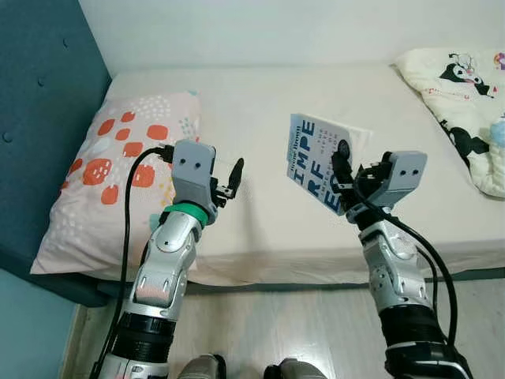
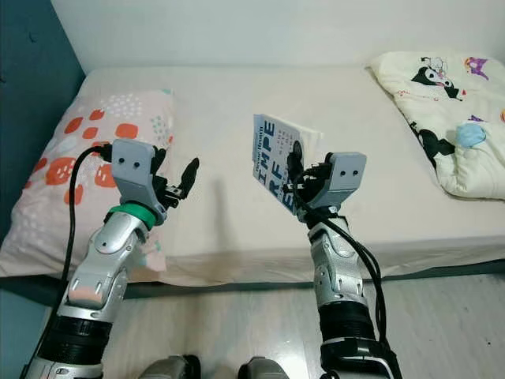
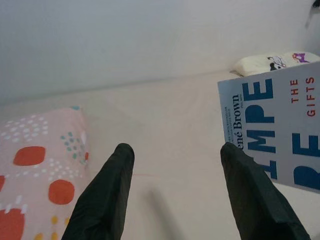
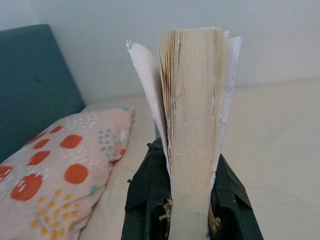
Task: Clean up the room
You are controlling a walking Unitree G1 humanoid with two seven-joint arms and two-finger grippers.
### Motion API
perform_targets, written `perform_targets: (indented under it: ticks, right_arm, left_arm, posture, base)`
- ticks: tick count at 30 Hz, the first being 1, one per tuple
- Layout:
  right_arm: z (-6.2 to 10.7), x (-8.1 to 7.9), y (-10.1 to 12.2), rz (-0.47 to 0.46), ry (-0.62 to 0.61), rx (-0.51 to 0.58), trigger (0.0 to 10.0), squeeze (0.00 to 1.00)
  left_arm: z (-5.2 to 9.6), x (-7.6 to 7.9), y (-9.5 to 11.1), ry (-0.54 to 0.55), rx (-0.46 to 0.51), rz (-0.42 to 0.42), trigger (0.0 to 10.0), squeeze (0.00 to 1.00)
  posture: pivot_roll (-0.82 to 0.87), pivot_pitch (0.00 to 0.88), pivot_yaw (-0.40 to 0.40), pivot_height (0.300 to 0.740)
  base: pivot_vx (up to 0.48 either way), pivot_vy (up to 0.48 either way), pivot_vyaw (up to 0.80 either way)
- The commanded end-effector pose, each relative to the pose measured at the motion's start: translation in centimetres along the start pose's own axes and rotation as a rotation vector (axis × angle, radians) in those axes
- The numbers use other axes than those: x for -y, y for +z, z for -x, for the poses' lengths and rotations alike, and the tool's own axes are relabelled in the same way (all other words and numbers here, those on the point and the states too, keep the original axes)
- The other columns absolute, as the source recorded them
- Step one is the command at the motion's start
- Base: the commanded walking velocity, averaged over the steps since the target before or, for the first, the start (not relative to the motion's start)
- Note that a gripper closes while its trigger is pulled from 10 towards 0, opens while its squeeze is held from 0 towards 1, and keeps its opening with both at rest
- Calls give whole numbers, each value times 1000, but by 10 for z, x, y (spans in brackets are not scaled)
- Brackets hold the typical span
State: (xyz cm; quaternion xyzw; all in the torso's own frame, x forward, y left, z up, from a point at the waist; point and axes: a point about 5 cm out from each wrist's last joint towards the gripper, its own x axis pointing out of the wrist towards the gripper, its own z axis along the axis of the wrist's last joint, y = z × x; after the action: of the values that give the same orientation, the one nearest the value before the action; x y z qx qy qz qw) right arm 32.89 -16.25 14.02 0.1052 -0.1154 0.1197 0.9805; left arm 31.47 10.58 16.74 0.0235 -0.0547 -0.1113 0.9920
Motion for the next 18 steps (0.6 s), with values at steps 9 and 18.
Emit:
perform_targets:
  ticks: [9,18]
  right_arm:
    - [-1,-9,2,-9,43,9,10000,0]
    - [-2,-3,4,-7,8,13,10000,0]
  left_arm:
    - [0,-2,-8,20,-36,-9,10000,0]
    - [-1,-4,-9,41,-38,-13,10000,0]
  posture:
    - [20,13,17,740]
    - [19,16,15,740]
  base:
    - [0,0,0]
    - [385,0,260]
